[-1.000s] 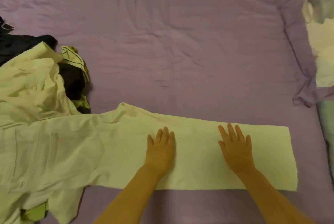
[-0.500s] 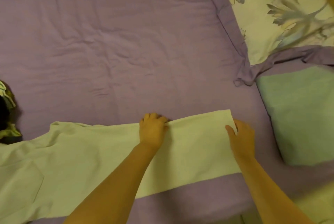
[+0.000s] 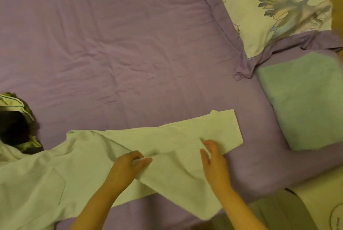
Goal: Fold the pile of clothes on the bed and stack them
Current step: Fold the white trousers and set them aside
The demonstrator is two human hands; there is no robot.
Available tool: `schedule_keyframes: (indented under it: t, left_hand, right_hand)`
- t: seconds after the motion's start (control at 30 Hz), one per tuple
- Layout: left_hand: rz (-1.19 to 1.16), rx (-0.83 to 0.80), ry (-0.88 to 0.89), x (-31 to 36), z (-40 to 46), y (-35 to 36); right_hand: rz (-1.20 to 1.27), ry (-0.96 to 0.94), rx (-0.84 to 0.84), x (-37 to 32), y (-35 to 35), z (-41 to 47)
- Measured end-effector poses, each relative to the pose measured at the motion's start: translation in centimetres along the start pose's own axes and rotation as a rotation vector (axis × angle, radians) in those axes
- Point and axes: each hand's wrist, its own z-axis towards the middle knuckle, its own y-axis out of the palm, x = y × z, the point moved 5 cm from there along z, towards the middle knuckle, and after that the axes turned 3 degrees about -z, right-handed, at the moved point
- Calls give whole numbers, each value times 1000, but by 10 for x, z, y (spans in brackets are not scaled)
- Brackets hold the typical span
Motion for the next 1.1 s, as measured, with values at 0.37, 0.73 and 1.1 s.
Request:
schedule_keyframes:
  t: [0.37,0.73,1.1]
  left_hand:
    - [357,122,318,9,50,15]
    - [445,-46,281,72,106,55]
    - [245,-1,247,119,121,39]
  right_hand:
    - [-289,-140,0,-4,-16,56]
    - [-270,29,-65,28,-71,125]
    - [261,-28,-67,1,-105,147]
